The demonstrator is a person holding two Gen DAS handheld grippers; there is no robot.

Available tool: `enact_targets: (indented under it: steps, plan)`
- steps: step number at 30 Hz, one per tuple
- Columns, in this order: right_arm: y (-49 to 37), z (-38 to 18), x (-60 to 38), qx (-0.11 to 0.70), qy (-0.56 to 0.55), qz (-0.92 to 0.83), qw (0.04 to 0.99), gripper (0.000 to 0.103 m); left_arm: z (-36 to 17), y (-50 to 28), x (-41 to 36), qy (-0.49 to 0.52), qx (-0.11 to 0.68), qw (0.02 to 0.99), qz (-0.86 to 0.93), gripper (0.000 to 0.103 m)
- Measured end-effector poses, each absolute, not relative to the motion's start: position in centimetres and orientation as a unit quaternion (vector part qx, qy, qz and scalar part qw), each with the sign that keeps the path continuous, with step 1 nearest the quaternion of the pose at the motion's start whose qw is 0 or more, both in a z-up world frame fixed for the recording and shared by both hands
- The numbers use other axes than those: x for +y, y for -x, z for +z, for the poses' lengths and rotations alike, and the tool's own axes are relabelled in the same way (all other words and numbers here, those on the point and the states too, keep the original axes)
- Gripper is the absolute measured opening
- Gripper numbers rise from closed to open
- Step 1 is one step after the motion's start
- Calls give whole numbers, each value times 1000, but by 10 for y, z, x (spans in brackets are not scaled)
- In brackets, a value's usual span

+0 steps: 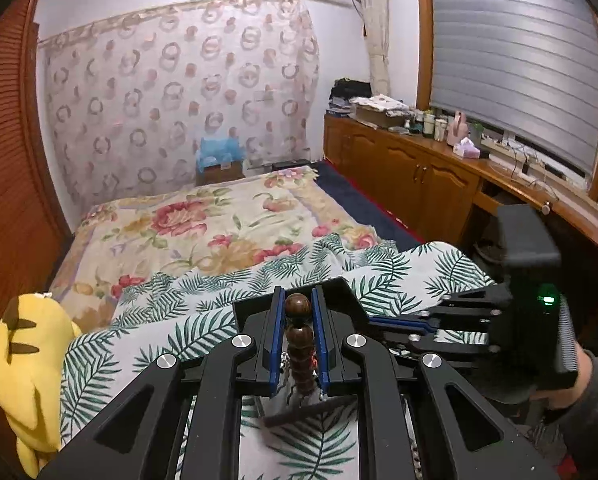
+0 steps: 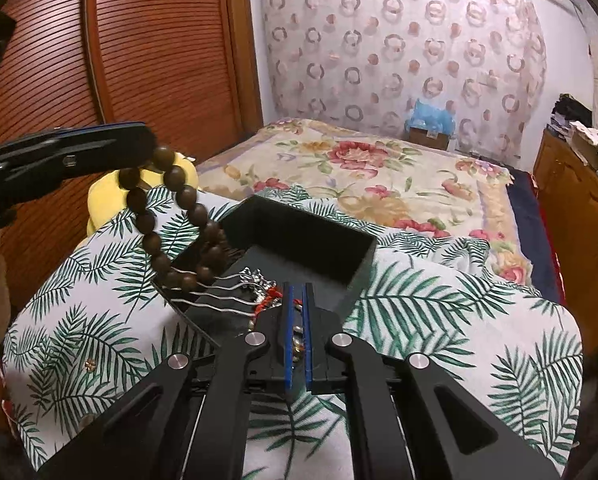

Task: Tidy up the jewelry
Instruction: 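Lower the bead bracelet into the black box and open the left gripper, then withdraw the left gripper from the box toward the remaining jewelry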

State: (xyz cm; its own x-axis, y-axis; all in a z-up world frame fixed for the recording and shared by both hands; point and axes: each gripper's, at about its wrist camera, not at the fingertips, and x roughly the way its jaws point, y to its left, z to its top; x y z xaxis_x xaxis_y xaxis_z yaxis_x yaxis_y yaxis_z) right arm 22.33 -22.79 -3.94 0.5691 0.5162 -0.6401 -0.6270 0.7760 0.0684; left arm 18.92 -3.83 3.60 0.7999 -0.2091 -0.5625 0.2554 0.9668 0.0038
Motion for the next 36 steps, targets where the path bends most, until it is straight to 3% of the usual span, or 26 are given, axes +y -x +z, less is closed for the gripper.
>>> enact_targets:
  steps: [22, 25, 29, 31, 36]
  plan:
    - [-202, -55, -272, 339, 73, 303, 887, 5, 7, -240, -62, -61, 327, 936, -112, 14]
    - [-191, -54, -272, 338, 69, 311, 885, 5, 7, -231, -62, -66, 324, 937, -113, 33]
    - [-173, -54, -269, 335, 74, 316, 884, 5, 10, -210, -55, -72, 319, 938, -117, 36]
    - [-164, -55, -266, 335, 76, 323, 882, 5, 12, -199, -51, -72, 314, 939, -120, 44]
    - [-149, -60, -259, 341, 80, 332, 876, 5, 19, -179, -41, -71, 302, 943, -120, 75]
